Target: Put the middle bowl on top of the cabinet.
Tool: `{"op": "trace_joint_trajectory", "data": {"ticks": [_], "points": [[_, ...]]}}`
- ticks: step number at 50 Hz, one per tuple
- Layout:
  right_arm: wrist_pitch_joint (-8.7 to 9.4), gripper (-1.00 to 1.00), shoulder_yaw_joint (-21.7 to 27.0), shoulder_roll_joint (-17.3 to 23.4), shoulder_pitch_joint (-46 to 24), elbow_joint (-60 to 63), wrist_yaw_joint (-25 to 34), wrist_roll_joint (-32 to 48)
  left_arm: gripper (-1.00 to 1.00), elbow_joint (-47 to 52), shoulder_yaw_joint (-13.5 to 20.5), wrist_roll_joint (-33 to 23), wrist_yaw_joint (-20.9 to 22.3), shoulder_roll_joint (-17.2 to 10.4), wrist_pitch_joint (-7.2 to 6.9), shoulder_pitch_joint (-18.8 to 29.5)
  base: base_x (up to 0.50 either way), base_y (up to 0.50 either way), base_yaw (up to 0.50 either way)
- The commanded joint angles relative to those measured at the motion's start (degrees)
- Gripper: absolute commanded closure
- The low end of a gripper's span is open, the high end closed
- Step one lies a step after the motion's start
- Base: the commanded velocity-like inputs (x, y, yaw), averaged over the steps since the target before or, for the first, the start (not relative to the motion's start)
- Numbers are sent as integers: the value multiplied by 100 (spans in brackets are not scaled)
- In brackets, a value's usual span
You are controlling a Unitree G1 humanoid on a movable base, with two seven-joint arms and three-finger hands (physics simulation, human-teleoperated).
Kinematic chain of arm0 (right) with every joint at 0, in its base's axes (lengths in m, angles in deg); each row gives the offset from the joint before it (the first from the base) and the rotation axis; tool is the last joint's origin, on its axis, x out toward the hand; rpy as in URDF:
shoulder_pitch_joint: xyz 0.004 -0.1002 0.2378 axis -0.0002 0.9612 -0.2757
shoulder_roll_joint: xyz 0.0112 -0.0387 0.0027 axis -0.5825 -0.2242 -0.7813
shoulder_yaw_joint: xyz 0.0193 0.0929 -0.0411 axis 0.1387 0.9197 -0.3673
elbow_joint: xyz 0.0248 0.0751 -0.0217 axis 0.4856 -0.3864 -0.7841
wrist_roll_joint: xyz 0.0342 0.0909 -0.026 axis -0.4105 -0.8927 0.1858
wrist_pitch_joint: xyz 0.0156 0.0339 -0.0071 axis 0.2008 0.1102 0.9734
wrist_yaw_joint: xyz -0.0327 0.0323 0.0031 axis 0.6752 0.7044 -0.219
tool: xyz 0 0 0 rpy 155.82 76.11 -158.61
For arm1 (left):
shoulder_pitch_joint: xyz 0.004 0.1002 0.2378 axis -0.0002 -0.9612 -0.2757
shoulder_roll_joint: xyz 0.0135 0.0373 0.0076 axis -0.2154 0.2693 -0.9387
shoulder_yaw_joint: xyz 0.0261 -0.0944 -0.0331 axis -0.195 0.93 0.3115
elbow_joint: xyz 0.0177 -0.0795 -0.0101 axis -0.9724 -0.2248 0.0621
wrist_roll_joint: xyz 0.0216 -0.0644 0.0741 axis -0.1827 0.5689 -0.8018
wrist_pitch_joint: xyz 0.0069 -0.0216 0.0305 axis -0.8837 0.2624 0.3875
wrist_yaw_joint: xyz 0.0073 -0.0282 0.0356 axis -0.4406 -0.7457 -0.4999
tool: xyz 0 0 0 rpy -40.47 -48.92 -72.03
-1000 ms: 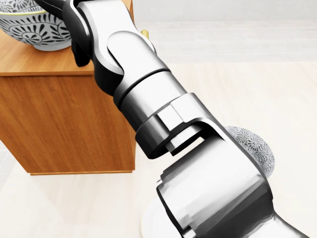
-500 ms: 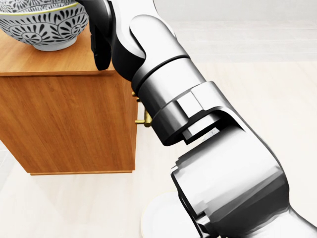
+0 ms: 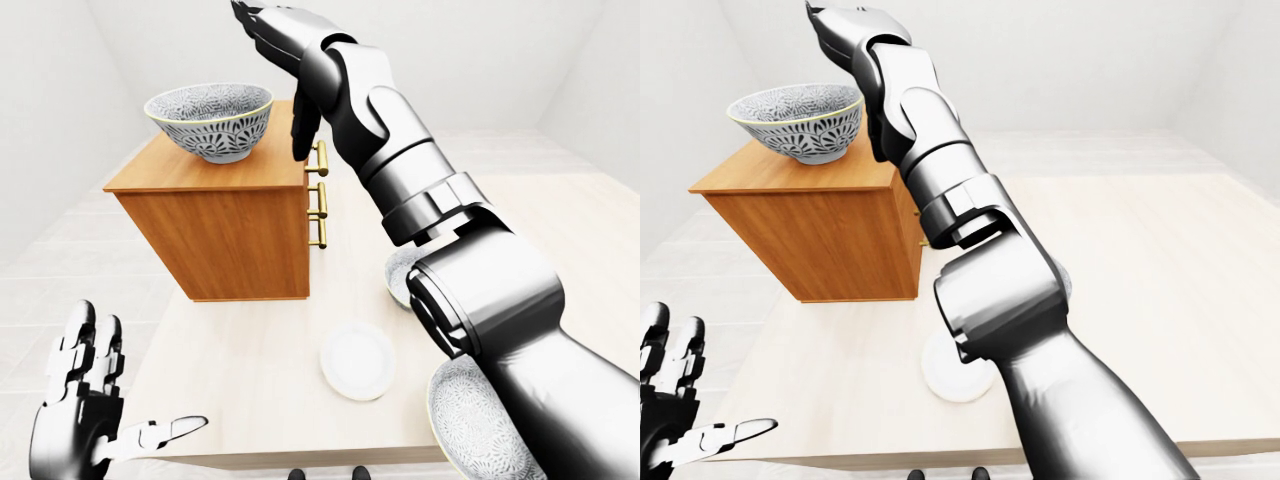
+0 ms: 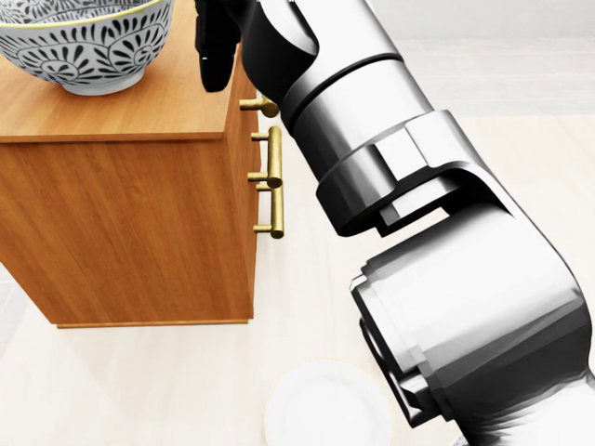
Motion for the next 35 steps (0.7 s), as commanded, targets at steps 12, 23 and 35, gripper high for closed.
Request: {"op": "trace_joint_trajectory", "data": {"ticks": [12,23,35], "points": [[0,-100,30,326,-248,-156,24,-94,-100,42,90,53,31,-11,0,31,0,0,0],[0,-100,73,567,-386,-225,43,-100,-100,150,117,66,39,4,0,30,0,0,0],[0,-100,88,753,-466,-271,90,-92,-100,197,103,30,71,60,0,24,0,0,0]]}}
